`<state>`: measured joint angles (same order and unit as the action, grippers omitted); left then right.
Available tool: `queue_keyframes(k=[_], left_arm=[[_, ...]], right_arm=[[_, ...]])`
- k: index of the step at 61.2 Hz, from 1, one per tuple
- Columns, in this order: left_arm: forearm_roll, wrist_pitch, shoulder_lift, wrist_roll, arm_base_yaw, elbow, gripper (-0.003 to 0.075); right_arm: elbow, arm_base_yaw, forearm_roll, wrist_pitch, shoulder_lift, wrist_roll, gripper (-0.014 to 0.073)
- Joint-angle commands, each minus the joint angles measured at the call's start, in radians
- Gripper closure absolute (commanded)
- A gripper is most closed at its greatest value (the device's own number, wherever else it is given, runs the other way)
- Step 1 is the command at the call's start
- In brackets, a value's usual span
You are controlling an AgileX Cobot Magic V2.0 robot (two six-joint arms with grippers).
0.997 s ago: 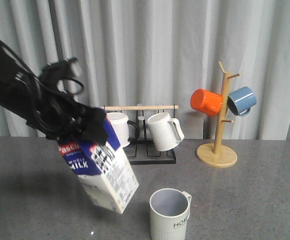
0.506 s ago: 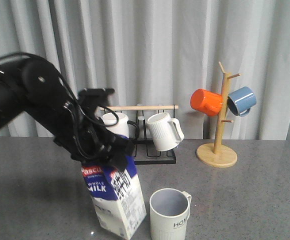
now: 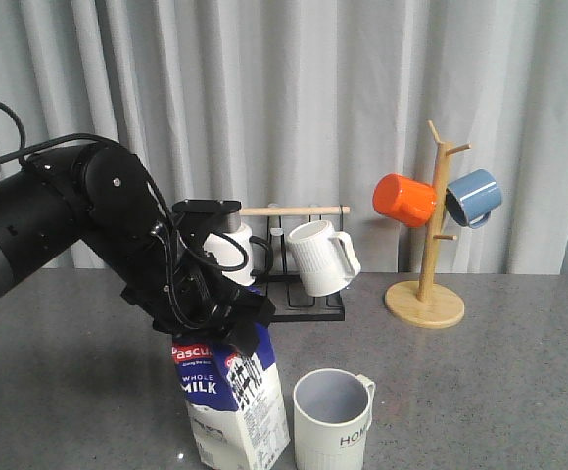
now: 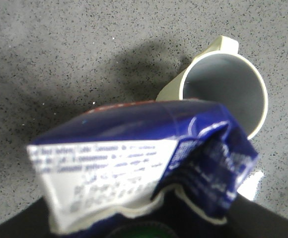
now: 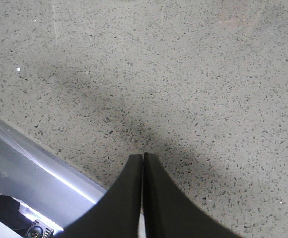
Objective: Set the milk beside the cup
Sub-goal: 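Carry the milk carton with the left gripper beside the white mug, then set the carton down, open the left gripper and lift away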
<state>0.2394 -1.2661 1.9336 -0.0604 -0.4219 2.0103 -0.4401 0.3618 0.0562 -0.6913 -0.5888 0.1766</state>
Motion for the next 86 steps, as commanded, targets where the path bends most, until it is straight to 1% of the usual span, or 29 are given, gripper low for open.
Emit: queue_keyframes(k=[1,7,23,29,35,43,62,86], left_arm=[[0.02,0.017,-0.052,0.005,-0.008,0.031,0.0606],[0.021,0.017,-0.052,0.005,-0.008,0.031,0.0557],[0.022,0.017,-0.052,0.006,-0.008,0.031,0.0353],[0.022,0.017,-0.052,0.009,-0.008,0.031,0.0299],[0.022,0.017,-0.052,0.009,-0.008,0.031,0.0265],[0.022,0.017,-0.052,0.009,-0.008,0.031,0.0242],[0.027,0.017,-0.067,0.018,-0.008,0.031,0.0241],[0.022,0.017,-0.211,0.032,-0.008,0.031,0.0245]], right_arm=[[-0.027,0.0,-0.001,0.05,0.0,0.004,0.0603],[-0.027,0.0,0.0,0.05,0.0,0.004,0.0603],[-0.027,0.0,0.0,0.05,0.0,0.004,0.0603],[-0.027,0.0,0.0,0.05,0.0,0.004,0.0603],[-0.027,0.0,0.0,0.05,0.0,0.004,0.0603],[-0.027,0.0,0.0,0.05,0.0,0.004,0.0603],[-0.027,0.0,0.0,0.05,0.0,0.004,0.0603],[-0.027,0.0,-0.002,0.054,0.0,-0.013,0.0603]])
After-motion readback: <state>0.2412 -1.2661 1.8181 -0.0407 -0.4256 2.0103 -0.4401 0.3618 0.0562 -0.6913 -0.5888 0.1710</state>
